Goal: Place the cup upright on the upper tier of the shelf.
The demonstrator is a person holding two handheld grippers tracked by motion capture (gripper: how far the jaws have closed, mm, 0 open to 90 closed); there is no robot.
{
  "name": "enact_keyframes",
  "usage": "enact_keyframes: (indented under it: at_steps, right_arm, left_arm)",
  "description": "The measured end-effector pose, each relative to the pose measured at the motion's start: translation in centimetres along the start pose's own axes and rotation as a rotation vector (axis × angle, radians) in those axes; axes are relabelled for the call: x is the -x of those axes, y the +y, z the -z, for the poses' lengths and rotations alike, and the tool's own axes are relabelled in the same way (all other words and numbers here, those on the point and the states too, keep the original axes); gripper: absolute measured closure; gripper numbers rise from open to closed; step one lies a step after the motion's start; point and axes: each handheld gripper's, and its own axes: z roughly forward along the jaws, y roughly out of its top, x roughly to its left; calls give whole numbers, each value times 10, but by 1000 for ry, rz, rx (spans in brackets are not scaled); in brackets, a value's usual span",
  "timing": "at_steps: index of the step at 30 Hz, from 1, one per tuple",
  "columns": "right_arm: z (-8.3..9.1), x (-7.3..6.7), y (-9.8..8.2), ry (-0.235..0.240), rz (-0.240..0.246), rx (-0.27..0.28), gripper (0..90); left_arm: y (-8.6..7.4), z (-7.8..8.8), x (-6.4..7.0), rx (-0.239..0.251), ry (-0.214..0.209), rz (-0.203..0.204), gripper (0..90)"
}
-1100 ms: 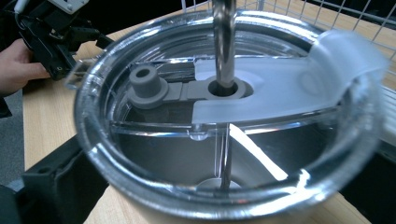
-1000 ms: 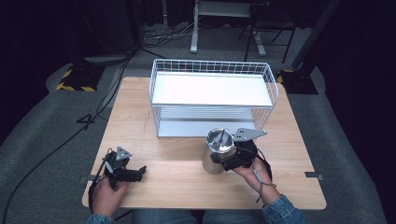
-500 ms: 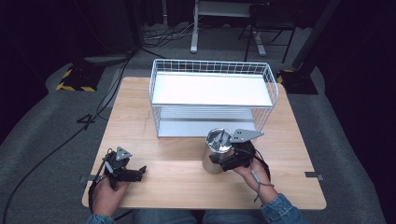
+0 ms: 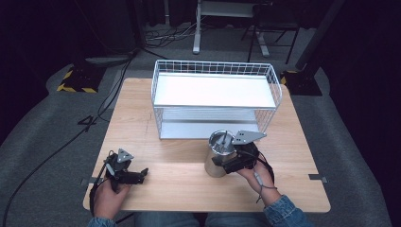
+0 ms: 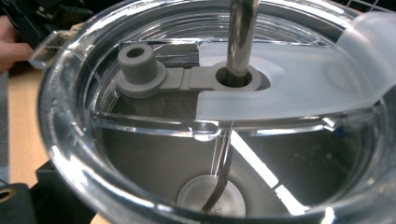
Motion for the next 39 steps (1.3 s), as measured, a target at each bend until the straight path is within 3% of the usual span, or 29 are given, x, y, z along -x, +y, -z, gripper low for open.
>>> enact_keyframes:
  at_steps: [4,19,39]
  right_arm:
    - [2,-3,5,1,15,-21,37]
    - [19,-11,31,17,30,-19,37]
    - [56,-15,85,23,54,16,38]
  left_arm:
    - [0,0,0,0,0,0,6]
    - [0,0,0,0,0,0,6]
    - [0,0,0,0,0,0,6]
